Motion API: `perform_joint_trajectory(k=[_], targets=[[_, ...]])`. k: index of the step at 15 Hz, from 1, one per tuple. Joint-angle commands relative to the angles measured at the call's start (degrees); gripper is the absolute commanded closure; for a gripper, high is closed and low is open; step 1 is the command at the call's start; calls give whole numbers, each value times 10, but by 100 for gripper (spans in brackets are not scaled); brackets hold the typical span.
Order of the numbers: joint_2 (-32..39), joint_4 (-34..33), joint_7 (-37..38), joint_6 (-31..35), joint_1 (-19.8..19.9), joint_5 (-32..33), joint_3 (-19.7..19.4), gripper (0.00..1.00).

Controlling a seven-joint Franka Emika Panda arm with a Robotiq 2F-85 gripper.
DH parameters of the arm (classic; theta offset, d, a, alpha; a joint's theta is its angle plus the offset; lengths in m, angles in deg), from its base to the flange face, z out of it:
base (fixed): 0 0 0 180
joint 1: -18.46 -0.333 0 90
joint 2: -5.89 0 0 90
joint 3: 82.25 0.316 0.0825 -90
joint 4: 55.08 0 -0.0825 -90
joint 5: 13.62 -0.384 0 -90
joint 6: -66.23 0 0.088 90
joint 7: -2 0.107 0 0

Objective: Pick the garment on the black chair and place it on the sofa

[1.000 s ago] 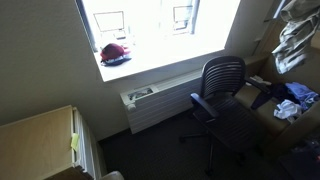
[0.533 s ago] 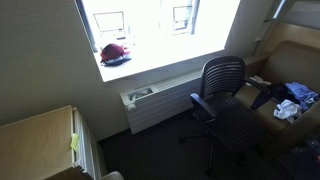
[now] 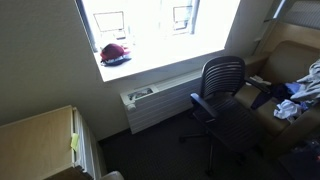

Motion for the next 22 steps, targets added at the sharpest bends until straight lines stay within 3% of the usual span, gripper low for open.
perform_joint_trajectory(k=[1,3,5,8,9,12,13,14,15,18,19,20,21,22], targets=[[59,6,-106,-140,6,-96,-53,99],[134,-16,-215,-185,11,-167,-67,99],[199,-42,-320,-214,35,-240,-51,99],[296,-82,-446,-219,88,-348,10,99],[308,-107,-479,-192,151,-368,84,99],[407,-219,-585,-157,211,-486,165,99],[457,-253,-605,-173,181,-535,133,99],[493,-289,-592,-156,188,-550,143,71],[401,-215,-600,-158,215,-502,176,94],[477,-281,-598,-152,209,-528,173,74],[483,-287,-598,-150,209,-529,173,71],[484,-289,-598,-149,209,-529,172,46],[459,-256,-567,-175,216,-469,188,44],[462,-224,-556,-209,188,-440,164,38]])
